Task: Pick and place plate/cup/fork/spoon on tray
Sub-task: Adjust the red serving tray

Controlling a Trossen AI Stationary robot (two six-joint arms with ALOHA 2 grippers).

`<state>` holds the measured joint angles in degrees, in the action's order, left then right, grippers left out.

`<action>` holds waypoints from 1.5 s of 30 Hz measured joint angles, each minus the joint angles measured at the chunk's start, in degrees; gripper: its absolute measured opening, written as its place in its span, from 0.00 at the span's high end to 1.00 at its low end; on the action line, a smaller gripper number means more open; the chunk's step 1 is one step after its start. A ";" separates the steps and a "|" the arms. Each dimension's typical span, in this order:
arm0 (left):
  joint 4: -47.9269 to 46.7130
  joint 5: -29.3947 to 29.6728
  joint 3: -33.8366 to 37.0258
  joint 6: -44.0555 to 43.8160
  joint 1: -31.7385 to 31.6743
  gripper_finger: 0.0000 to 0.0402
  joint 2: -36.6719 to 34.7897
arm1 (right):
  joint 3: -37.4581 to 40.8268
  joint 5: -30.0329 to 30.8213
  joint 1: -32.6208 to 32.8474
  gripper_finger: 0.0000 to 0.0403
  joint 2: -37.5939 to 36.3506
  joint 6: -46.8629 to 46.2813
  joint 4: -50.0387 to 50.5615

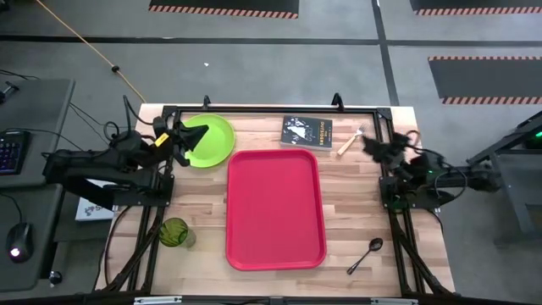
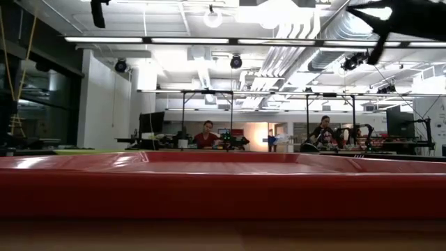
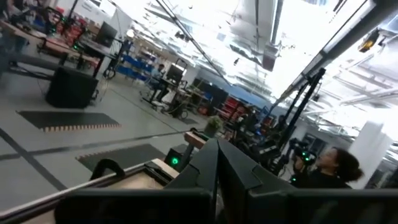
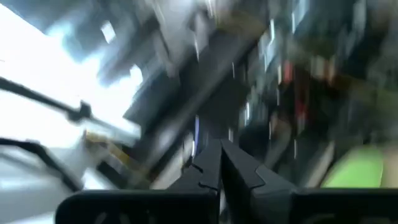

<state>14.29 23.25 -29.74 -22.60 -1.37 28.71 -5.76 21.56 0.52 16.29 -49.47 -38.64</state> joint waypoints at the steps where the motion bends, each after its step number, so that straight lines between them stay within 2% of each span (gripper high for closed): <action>1: -0.24 -1.55 0.00 -0.44 -0.60 1.00 -0.09 | -2.25 -1.30 0.54 1.00 4.94 -3.12 1.59; 3: -0.70 -5.16 0.00 -0.93 -1.82 1.00 -0.13 | -7.37 -4.10 1.77 1.00 16.03 -8.76 5.10; 6: -2.34 -9.15 0.00 -0.44 -3.45 1.00 -0.13 | -16.32 -15.02 3.06 1.00 31.66 -14.62 14.18; 10: -4.70 -9.66 0.00 -0.36 -4.64 1.00 -0.11 | -27.76 -33.50 5.96 1.00 49.63 -19.99 33.00; 13: -6.15 -9.66 0.00 -0.14 -4.67 1.00 -0.13 | -35.05 -40.01 12.84 1.00 59.67 -23.12 44.68; 16: -7.67 -9.68 0.00 0.41 -4.67 1.00 -0.11 | -39.94 -39.90 19.54 1.00 66.40 -27.34 53.26; 21: -9.49 -9.79 0.00 1.13 -4.67 1.00 -0.13 | -43.32 -33.76 27.93 1.00 73.30 -38.66 48.80; 26: -10.66 -9.81 0.00 1.78 -4.67 1.00 -0.07 | -45.04 -28.05 32.31 1.00 80.72 -50.55 45.84; 30: -10.72 -9.74 0.00 1.85 -4.67 1.00 -0.07 | -47.20 -26.10 33.56 1.00 84.26 -53.55 47.77; 33: -10.72 -9.66 0.00 2.45 -4.67 1.00 -0.07 | -48.34 -26.64 33.64 1.00 84.90 -52.34 55.43; 37: -10.67 -9.43 0.00 3.26 -4.67 1.00 0.08 | -48.95 -29.64 32.94 1.00 82.74 -46.24 64.40; 41: -10.64 -8.54 0.00 3.31 -4.67 1.00 0.34 | -48.93 -32.24 31.51 1.00 81.14 -37.48 76.25; 45: -10.69 -8.53 0.00 3.30 -4.67 1.00 1.19 | -48.93 -32.63 28.55 1.00 80.79 -24.74 88.19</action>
<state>3.60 14.71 -29.74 -19.30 -6.04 29.90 -54.70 -11.06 29.07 97.08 -74.21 49.55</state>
